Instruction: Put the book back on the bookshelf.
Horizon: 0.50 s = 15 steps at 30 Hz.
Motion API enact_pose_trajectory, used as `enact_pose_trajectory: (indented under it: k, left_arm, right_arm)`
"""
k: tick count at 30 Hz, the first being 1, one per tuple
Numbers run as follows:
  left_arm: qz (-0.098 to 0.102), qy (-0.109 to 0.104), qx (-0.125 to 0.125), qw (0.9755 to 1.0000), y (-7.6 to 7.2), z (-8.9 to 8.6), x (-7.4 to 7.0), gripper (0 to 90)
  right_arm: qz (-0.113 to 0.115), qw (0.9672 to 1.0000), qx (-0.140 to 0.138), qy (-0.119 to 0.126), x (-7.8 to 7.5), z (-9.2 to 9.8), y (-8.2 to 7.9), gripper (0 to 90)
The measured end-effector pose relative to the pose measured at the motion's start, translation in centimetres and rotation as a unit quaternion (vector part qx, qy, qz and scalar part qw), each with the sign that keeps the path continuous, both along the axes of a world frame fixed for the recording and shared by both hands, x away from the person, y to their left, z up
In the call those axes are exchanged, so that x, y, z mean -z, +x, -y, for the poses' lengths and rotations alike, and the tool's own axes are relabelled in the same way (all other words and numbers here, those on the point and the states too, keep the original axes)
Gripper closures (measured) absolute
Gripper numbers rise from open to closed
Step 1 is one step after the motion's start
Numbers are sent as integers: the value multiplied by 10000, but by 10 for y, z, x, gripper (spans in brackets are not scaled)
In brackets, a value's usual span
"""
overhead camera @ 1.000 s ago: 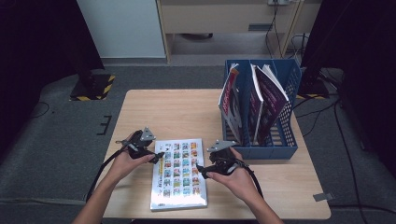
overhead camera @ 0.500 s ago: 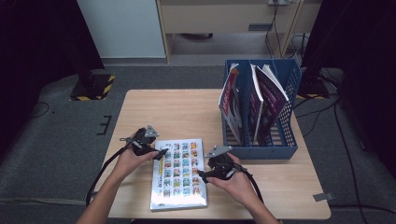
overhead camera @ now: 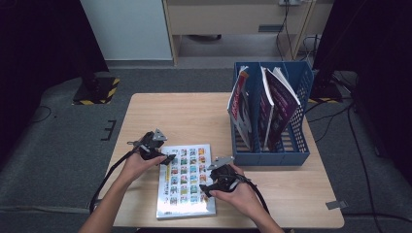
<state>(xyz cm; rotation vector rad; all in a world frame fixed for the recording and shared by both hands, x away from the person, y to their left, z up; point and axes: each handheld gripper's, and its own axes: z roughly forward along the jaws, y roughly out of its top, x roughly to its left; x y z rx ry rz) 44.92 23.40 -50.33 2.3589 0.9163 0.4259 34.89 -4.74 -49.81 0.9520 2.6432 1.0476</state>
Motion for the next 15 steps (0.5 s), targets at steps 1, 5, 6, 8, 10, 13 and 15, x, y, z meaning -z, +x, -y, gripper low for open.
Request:
enact_pose_trajectory:
  k: [1, 5, 6, 8, 10, 13, 15]
  left_arm:
    - [-23, -3, 16, 10000, 0, 0, 1, 110]
    - [-93, -20, 38, 9999, 2, 1, 2, 96]
    - [-121, 16, 54, 9999, 3, 1, 1, 95]
    - [-150, 50, 68, 9999, 5, 1, 0, 93]
    - [-222, 29, 47, 9997, 7, 0, 0, 89]
    - [-304, -58, 3, 9995, 10, -1, 2, 72]
    - [-338, -109, 1, 9994, 10, -2, 3, 71]
  right_arm:
    - [17, 10000, -26, -7, 1, 0, 0, 222]
    - [-54, 10000, -36, -28, 4, -1, 0, 210]
    - [-64, 10000, -41, -34, 5, -1, 1, 205]
    - [-135, 9999, -64, -76, 7, -2, 0, 193]
    - [-148, 9998, -103, -119, 8, -3, -1, 182]
    - [-158, 9998, -96, -122, 10, -3, -1, 176]
    - [-174, 9997, -80, -135, 11, -3, -1, 174]
